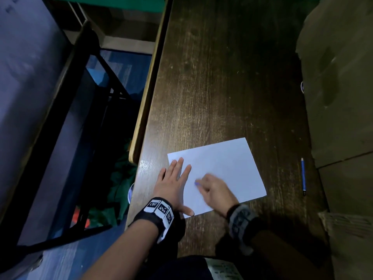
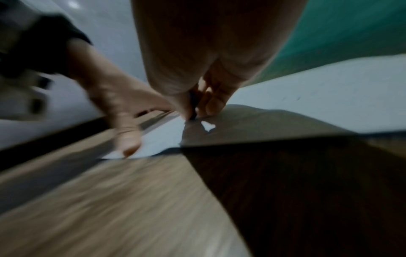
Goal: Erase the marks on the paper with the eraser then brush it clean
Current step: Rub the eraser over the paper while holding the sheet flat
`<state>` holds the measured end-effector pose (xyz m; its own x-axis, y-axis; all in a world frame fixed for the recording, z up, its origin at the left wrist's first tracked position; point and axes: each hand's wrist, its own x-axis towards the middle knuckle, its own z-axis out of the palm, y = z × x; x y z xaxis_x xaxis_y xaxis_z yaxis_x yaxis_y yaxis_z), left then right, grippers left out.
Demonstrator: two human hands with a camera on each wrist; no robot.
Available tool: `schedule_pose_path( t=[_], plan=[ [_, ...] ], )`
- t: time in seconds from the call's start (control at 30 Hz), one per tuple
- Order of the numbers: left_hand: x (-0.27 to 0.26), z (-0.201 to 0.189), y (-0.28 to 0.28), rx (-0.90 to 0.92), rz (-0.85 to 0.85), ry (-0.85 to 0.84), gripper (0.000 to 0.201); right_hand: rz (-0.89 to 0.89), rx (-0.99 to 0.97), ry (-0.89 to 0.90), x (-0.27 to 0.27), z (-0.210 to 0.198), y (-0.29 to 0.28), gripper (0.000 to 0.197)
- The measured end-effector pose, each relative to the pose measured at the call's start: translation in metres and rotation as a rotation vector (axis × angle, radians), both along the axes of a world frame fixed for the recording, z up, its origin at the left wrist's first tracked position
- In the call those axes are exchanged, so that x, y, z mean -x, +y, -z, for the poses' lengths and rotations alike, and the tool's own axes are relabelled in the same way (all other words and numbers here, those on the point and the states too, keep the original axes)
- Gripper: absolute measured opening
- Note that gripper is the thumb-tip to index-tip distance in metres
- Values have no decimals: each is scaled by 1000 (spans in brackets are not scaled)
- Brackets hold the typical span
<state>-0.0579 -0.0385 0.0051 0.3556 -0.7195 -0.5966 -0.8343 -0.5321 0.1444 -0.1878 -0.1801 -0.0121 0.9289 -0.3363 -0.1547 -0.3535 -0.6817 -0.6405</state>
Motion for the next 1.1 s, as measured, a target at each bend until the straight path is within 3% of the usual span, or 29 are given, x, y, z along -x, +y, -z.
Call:
schedule_pose_path(
  t=[0.07,0.13,0.17,0.27,0.3,0.43,0.5,0.6,0.67,0.7,0.8,0.87,0.97,1.03,1.1],
  plan=[
    [-1,1,1,-9,8,0,152,274,62,-57,-15,7,-22,20],
    [-1,2,2,-5,4,-2,152,343,43,-44,-12,14,-7,23],
    [0,2,3,2,1,-5,152,272,-7,-27,-4,11,11,27],
    [0,3,2,10,4,-22,150,-160,-71,23,22,1,47,35],
    [0,2,1,3,7,-20,151,-176,-48,36,17,1,36,37],
    [-1,2,1,-13,22,-15,154,259,89,-33,-23,10,-26,23],
    [-1,2,2,-15,20,-8,154,308,51,-44,-16,13,-17,22],
    [-1,3,3,-1,13,-14,153,-76,-69,-21,18,-5,33,24],
    [-2,3,2,2,20,-15,153,-225,-19,-4,21,-5,21,25],
    [-2,3,2,0,21,-14,153,-146,19,9,11,-2,6,26],
    [-2,2,2,1,28,-14,153,315,81,-5,-17,6,-32,21],
    [-2,2,3,4,25,-8,153,386,88,3,-17,9,-12,22],
    [-1,3,3,21,18,-16,151,77,-70,3,12,-4,47,22],
    [-1,2,4,25,25,-21,151,-131,-51,2,31,0,52,17],
    [0,2,7,33,31,-10,150,-32,-62,-46,37,9,34,11]
  ],
)
